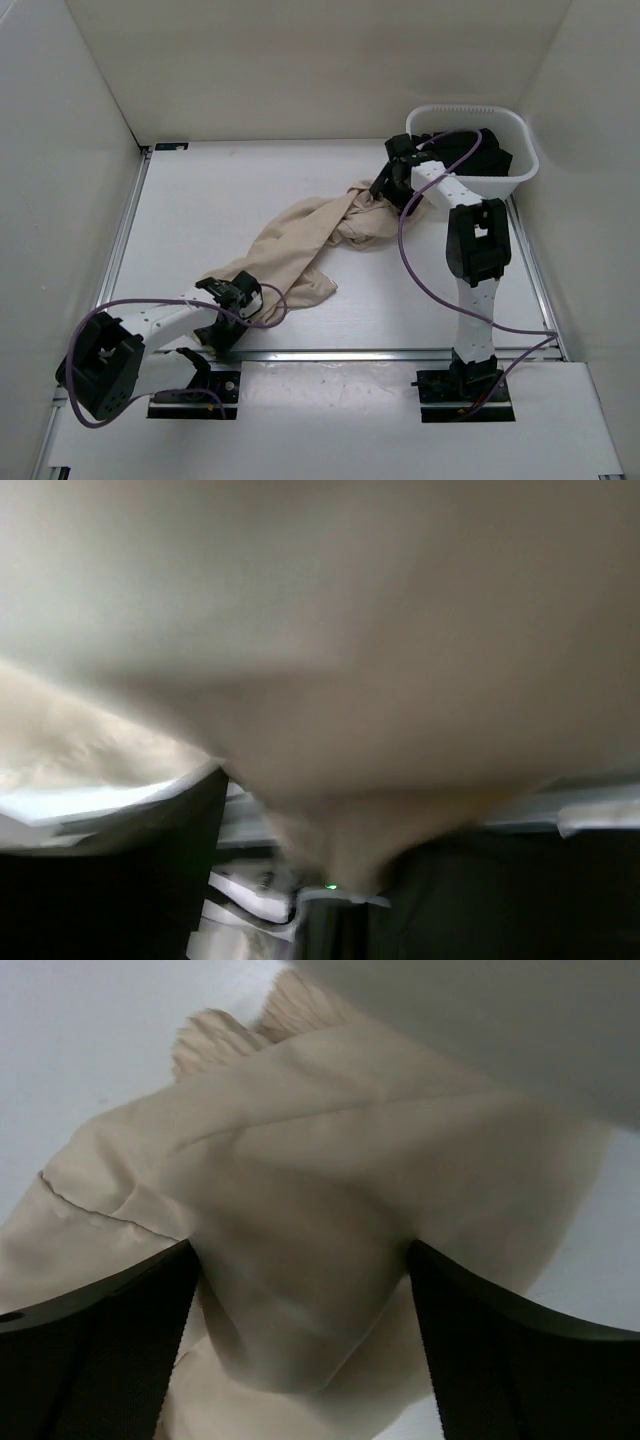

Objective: Fold and stack the trousers
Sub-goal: Flatten the trousers out

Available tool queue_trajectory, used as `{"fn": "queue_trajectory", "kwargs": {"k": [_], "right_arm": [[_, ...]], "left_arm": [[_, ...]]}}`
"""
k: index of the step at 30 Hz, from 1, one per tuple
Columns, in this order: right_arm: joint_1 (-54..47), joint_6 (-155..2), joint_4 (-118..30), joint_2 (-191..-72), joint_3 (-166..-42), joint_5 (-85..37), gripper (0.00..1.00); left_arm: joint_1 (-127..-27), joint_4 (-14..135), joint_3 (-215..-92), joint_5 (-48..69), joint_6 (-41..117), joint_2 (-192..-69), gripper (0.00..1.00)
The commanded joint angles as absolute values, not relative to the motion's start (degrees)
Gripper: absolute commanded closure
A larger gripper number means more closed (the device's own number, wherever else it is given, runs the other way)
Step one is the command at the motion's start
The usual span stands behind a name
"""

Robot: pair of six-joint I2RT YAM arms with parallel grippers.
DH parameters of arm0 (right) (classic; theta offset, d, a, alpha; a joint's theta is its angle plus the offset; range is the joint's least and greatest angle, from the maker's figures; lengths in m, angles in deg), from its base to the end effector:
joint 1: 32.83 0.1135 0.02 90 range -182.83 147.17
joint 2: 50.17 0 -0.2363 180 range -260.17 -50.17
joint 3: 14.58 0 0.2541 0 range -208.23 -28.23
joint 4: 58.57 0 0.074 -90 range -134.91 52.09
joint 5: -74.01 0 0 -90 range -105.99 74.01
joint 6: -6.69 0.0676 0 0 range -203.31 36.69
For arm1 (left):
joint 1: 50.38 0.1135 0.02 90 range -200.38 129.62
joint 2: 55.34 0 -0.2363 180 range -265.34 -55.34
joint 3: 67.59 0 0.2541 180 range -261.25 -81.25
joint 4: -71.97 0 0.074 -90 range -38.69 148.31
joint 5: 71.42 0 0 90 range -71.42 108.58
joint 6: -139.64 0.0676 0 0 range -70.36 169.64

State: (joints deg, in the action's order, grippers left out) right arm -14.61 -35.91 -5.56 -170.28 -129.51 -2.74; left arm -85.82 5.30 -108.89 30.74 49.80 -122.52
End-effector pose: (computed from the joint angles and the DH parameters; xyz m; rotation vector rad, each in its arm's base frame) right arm 0.4468 0.1308 0.1762 0.7240 2.4464 0.1448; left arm 0.1311 -0.0758 0.0804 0.9551 2.9507 0.3357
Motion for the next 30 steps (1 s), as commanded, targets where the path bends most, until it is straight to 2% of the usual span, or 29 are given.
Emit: {"fn": "queue_trajectory", "kwargs": {"k": [1, 2, 3, 5, 6, 7, 9, 14, 15, 18, 20, 22, 23, 25, 28, 30], "right_arm": [[-14.8, -30.6, -1.8, -172.4, -128.8, -2.9, 0.15], [-14.8, -30.6, -2.7, -172.4, -127.5, -2.9, 0.19], [-14.8, -30.6, -3.2, -171.8, -124.8, -3.4, 0.4], [-14.8, -30.6, -3.3, -170.6, -122.9, -3.4, 0.68], [-14.8, -31.2, -2.4, -170.0, -122.1, -2.9, 0.94], [-14.8, -31.2, -1.7, -168.0, -120.2, -2.9, 1.0], [-14.8, -32.5, 0.6, -164.1, -116.6, -1.2, 1.0], [-9.2, -33.8, 2.6, -138.2, -96.1, 3.3, 1.0], [-7.5, -33.0, 4.5, -131.0, -90.7, 5.5, 0.96], [-0.7, -26.6, 10.1, -120.6, -83.3, 8.4, 0.8], [2.5, -20.6, 12.9, -111.2, -78.0, 9.1, 0.66], [3.0, -16.1, 17.6, -102.9, -74.1, 7.3, 0.62], [3.0, -13.3, 18.4, -100.4, -71.9, 6.3, 0.47], [3.0, -12.0, 19.6, -93.3, -66.7, 7.5, 0.38], [2.5, -15.1, 13.1, -88.2, -67.7, 15.2, 0.46], [1.1, -19.3, 10.3, -92.1, -70.9, 25.8, 0.66]], "left_arm": [[-85.7, 13.8, -108.3, 37.6, 49.6, -124.7, 0.49], [-85.7, 13.8, -108.3, 37.6, 49.6, -124.7, 0.83], [-85.7, 14.4, -108.3, 38.9, 49.6, -124.1, 0.86], [-85.2, 13.9, -107.8, 42.2, 49.6, -122.4, 0.86], [-84.1, 13.1, -107.8, 43.8, 49.6, -119.5, 0.86], [-81.9, 11.8, -108.7, 46.2, 49.6, -117.7, 0.86], [-78.3, 10.2, -110.1, 47.7, 49.6, -113.5, 0.86], [-68.2, 9.7, -116.1, 52.0, 49.6, -96.5, 0.86], [-67.3, 9.2, -117.1, 52.1, 49.6, -95.3, 0.86], [-65.4, 4.9, -121.5, 52.2, 49.6, -94.6, 0.86], [-65.4, 0.3, -123.0, 51.5, 49.6, -95.1, 0.86], [-65.4, -1.3, -123.6, 51.5, 49.6, -95.2, 0.86], [-65.4, -1.3, -123.6, 51.5, 49.6, -95.2, 0.86], [-65.4, -2.0, -122.9, 50.3, 49.6, -95.2, 0.86], [-65.4, -2.0, -121.2, 50.3, 49.6, -94.4, 0.86], [-65.4, -2.0, -121.2, 50.3, 49.6, -95.0, 0.86]]}}
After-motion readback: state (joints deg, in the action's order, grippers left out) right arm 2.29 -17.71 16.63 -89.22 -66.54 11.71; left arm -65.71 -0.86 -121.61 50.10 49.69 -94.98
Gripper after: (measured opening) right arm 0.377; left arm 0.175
